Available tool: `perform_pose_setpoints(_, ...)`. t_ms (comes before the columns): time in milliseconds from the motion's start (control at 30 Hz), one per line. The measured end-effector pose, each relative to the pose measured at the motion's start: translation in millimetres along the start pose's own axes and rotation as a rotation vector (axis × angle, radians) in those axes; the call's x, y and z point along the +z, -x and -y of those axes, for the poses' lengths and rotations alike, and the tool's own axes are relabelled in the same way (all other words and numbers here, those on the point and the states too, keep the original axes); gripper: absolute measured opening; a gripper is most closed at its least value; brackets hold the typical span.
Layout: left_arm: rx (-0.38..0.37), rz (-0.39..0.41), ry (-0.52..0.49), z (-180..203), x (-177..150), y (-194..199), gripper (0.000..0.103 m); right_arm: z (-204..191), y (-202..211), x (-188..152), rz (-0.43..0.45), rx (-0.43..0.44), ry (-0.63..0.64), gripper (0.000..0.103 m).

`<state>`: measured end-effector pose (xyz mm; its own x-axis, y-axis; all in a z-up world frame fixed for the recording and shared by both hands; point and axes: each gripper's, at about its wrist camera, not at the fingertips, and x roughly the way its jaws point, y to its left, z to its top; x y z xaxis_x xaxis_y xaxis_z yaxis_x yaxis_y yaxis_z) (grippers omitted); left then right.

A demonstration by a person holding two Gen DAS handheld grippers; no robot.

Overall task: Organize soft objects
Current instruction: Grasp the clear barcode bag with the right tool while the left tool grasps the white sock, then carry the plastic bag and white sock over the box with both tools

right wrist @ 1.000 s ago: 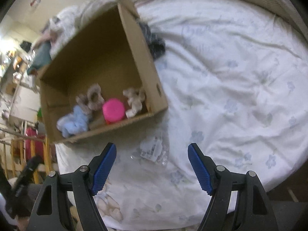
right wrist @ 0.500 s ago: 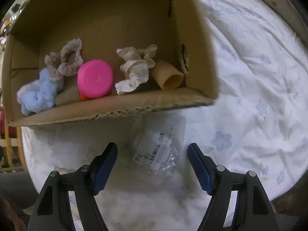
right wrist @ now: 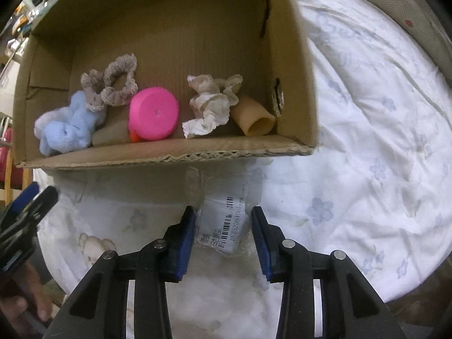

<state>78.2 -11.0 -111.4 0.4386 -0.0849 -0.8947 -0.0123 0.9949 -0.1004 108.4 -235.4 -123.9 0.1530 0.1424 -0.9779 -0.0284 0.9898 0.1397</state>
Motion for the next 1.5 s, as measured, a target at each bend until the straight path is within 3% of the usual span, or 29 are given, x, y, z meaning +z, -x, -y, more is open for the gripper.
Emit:
perform_pose_setpoints(100,0.016,-0.002,-0.005,2.1,1.7,-10.4,0.087,1.6,8.6,-3.4,0.014,0.015,-0.008,0.041)
perform_pose_setpoints(200,0.029,-0.007,-0.012,3.2,2.4,-18.5,0.080,2.0,16.9,-4.9,0.026,0.028,-0.004,0.041)
perform_pose_setpoints(333,0.025,-0.035,-0.032,8.2,-0.2,-31.0,0.058,4.5,26.2,-8.9,0.036,0.037,-0.004,0.041)
perform_pose_setpoints(400,0.033,-0.045,-0.043,10.4,-2.5,-35.7,0.055,4.9,29.8,-10.6,0.042,0.040,-0.005,0.041)
perform_pose_setpoints(433,0.037,-0.047,-0.047,11.0,-3.3,-36.4,0.045,-1.3,23.4,-6.5,0.043,0.042,-0.003,0.041)
perform_pose_setpoints(467,0.028,-0.053,-0.048,11.7,-3.5,-37.2,0.027,-1.2,23.9,-8.1,0.043,0.047,-0.001,0.041)
perform_pose_setpoints(500,0.023,-0.066,-0.054,13.3,-3.9,-38.8,0.024,0.8,24.1,-7.4,0.043,0.055,0.002,0.041)
perform_pose_setpoints(800,0.017,-0.069,-0.076,24.1,-9.8,-33.5,0.022,0.4,26.2,-8.6,0.048,0.068,0.031,0.041)
perform_pose_setpoints(1100,0.028,-0.060,-0.035,17.2,-7.5,-19.9,0.022,-1.3,38.1,-12.6,0.065,0.090,0.054,0.041)
perform_pose_setpoints(1500,0.000,-0.025,0.017,10.5,-1.1,33.9,0.022,0.9,65.5,-33.2,0.094,0.149,0.041,0.041)
